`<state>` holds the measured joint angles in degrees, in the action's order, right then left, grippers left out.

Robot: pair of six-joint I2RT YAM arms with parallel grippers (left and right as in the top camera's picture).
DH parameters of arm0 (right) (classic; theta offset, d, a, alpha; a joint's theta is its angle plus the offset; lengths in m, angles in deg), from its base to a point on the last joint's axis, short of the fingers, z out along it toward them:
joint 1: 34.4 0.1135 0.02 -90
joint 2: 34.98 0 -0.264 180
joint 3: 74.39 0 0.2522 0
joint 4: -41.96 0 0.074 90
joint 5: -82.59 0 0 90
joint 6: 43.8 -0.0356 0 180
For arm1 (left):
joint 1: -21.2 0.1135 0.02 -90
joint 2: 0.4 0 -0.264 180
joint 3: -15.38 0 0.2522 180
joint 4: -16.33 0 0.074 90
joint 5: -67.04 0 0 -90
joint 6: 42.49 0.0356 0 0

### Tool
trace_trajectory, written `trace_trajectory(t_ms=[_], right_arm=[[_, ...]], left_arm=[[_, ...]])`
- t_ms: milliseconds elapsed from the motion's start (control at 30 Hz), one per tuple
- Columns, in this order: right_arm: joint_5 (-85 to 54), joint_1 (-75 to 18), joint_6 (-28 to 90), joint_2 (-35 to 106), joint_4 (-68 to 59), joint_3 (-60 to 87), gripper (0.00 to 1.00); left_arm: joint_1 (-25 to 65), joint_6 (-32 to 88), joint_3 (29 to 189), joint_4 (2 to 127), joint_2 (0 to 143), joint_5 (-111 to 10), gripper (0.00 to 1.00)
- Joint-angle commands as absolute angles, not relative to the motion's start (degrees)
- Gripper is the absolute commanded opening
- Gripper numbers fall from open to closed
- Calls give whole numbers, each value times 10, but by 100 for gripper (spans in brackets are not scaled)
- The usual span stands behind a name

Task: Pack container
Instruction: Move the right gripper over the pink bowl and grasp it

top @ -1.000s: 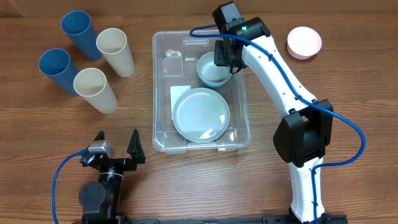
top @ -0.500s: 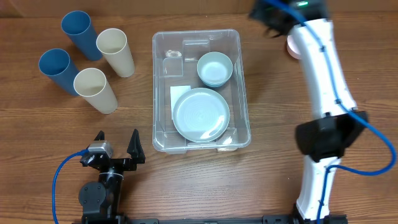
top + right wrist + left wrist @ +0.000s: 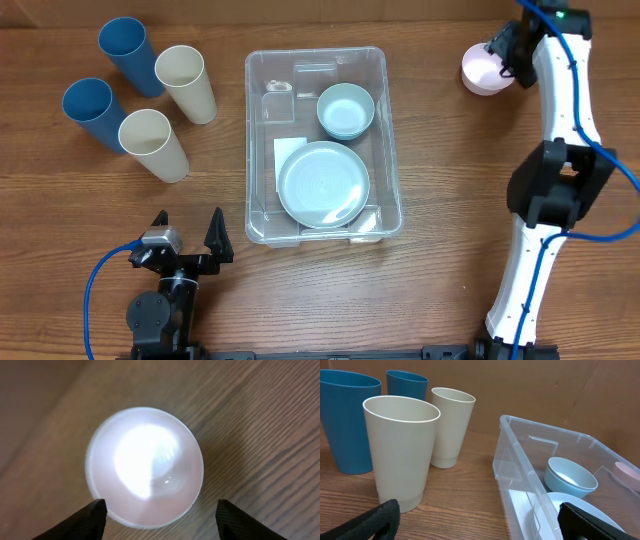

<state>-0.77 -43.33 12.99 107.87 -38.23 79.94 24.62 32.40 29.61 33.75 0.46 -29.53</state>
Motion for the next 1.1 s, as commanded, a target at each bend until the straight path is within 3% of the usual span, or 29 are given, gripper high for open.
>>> trace_trajectory(t_ms=[0, 133, 233, 400, 767, 1067], right_arm=[[-6, -435, 129, 1120, -379, 808, 70], [-6, -435, 116, 1145, -384, 808, 58], [-6, -435, 116, 1147, -385, 808, 34], [-6, -435, 116, 1144, -400, 808, 4], [-77, -393, 125, 956, -421, 832, 4], [-81, -221, 185, 869, -509, 829, 4]], left_arm=[[250, 317, 294, 339, 2, -291, 100], [250, 317, 294, 339, 2, -291, 100], [250, 316, 294, 339, 2, -291, 100], [250, 316, 294, 339, 2, -291, 100], [250, 317, 294, 339, 2, -291, 100], [250, 317, 294, 339, 2, -291, 100]])
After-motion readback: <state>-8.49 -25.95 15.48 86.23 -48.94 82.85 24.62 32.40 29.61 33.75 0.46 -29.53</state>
